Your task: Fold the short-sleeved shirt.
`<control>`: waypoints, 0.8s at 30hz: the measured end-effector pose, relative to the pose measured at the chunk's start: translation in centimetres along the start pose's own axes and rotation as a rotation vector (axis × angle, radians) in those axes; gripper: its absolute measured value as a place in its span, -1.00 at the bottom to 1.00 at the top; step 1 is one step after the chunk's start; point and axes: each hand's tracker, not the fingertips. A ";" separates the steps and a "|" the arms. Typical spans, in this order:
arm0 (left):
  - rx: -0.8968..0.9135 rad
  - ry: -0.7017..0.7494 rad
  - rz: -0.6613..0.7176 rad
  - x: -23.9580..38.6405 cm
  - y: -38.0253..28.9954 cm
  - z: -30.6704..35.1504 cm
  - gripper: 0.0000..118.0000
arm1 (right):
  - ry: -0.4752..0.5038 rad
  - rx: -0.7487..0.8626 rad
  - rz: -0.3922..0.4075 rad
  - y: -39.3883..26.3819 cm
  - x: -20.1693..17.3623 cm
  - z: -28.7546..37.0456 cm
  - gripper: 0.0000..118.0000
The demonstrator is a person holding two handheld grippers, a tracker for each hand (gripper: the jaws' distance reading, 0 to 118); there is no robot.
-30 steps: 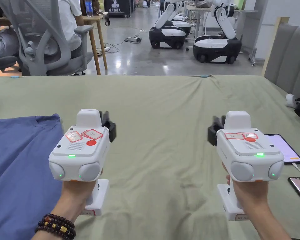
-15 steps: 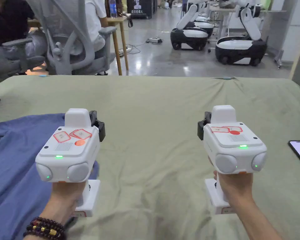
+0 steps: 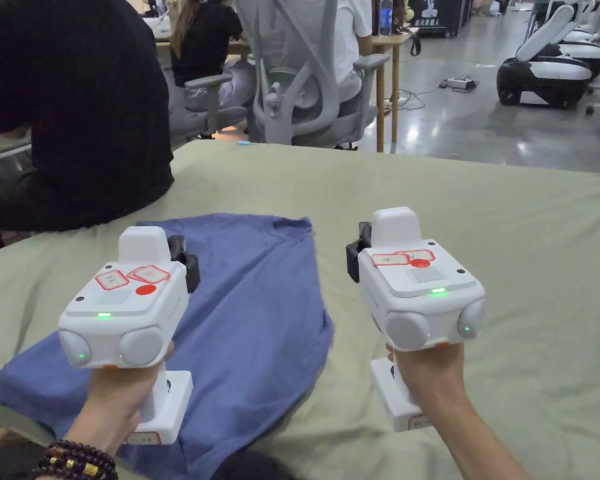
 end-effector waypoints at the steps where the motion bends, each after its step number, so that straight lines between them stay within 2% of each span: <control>1: -0.035 -0.005 -0.008 0.4 0.1 -1.0 -0.73 | -0.006 -0.001 0.000 0.0 0.2 0.0 -1.00; 3: -0.099 -0.048 -0.030 1.2 0.3 -3.1 0.52 | -0.013 -0.006 0.001 -0.1 0.6 0.0 -1.00; 4: -0.159 -0.080 -0.044 1.7 0.4 -4.6 1.00 | -0.015 -0.007 0.002 -0.2 0.9 0.1 -1.00; 5: -0.215 -0.103 -0.052 2.1 0.5 -6.1 0.90 | -0.015 -0.009 0.005 -0.4 1.1 0.2 -1.00; 7: -0.251 -0.187 -0.010 3.1 0.2 -9.1 1.00 | -0.024 -0.036 0.019 -0.8 1.6 0.1 -1.00; 11: -0.529 -0.268 0.086 5.2 -0.7 -17.9 1.00 | -0.022 -0.090 -0.005 -2.5 3.2 -0.6 -1.00; 15: -0.594 -0.233 -0.047 7.3 -3.0 -26.2 0.99 | -0.019 -0.126 -0.003 -4.2 4.7 -1.9 -1.00; 17: -0.658 -0.245 -0.120 8.0 -4.2 -29.3 0.85 | -0.015 -0.148 0.000 -4.9 5.3 -2.7 -1.00; 19: -0.715 -0.181 -0.149 8.6 -5.9 -32.0 0.75 | -0.015 -0.163 -0.001 -5.6 6.0 -3.3 -1.00; 21: -0.772 -0.128 -0.129 8.6 -7.4 -33.3 0.66 | -0.031 -0.192 -0.005 -6.0 6.4 -3.9 -1.00; 23: -0.767 -0.151 -0.036 8.1 -8.1 -32.9 0.63 | -0.030 -0.198 -0.020 -6.5 6.9 -4.1 -1.00; 24: -0.747 -0.145 -0.037 8.0 -7.8 -32.5 0.45 | -0.028 -0.202 -0.025 -6.6 7.1 -4.2 -1.00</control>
